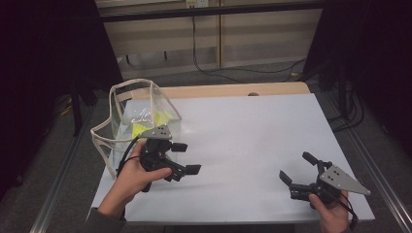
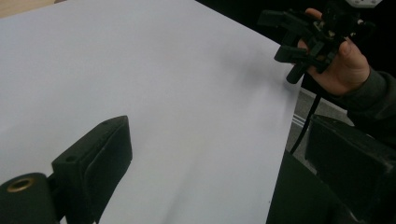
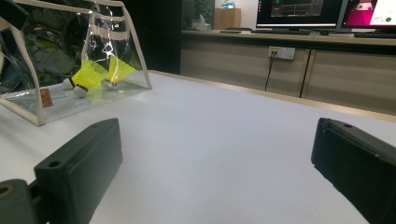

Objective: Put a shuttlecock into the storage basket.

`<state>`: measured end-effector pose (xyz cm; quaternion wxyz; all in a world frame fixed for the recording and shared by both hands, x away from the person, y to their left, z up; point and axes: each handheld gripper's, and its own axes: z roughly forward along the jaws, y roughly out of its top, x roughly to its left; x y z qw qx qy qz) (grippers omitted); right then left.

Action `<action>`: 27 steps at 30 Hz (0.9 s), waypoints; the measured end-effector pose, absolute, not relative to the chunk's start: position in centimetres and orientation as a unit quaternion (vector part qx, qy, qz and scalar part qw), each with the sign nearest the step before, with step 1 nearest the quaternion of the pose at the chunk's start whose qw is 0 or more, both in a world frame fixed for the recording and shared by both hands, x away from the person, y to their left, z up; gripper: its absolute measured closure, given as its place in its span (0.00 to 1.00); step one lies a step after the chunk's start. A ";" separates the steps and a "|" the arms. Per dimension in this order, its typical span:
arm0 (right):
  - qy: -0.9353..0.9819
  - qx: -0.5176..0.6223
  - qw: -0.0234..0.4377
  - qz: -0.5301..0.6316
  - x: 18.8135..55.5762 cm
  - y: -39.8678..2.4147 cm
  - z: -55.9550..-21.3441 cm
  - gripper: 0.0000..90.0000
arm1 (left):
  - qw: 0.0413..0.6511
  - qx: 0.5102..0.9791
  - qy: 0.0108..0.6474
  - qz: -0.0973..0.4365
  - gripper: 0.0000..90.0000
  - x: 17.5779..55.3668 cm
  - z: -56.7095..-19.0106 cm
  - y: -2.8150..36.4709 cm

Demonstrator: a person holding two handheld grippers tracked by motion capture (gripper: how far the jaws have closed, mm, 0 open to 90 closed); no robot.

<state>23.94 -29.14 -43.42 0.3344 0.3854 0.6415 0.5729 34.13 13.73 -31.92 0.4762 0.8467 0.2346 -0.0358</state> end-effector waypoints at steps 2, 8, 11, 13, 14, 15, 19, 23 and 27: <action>0.641 0.385 0.334 0.573 23.9 -29.1 -43.4 0.02 | 0.476 0.847 0.234 -0.036 0.08 34.1 -32.1 13.9; 0.641 0.386 0.334 0.573 23.9 -29.1 -43.4 0.02 | 0.473 0.850 0.229 -0.031 0.08 34.0 -32.6 14.2; 0.641 0.386 0.334 0.573 23.9 -29.1 -43.4 0.02 | 0.474 0.852 0.222 -0.028 0.08 33.9 -32.8 14.4; 0.640 0.387 0.333 0.574 23.9 -29.2 -43.4 0.02 | 0.473 0.853 0.219 -0.028 0.08 33.8 -33.0 14.5; 0.640 0.387 0.334 0.574 23.9 -29.2 -43.4 0.02 | 0.473 0.853 0.217 -0.029 0.08 33.7 -33.1 14.6; 0.640 0.387 0.334 0.574 23.9 -29.2 -43.4 0.02 | 0.475 0.852 0.219 -0.029 0.08 33.7 -33.2 14.7; 0.640 0.386 0.334 0.575 23.9 -29.2 -43.4 0.02 | 0.476 0.852 0.217 -0.028 0.08 33.5 -33.4 15.0; 0.640 0.386 0.334 0.575 23.9 -29.2 -43.3 0.02 | 0.477 0.852 0.213 -0.026 0.09 33.4 -33.9 15.5; 0.640 0.386 0.334 0.575 23.9 -29.2 -43.4 0.02 | 0.472 0.853 0.220 -0.020 0.06 33.4 -34.4 16.1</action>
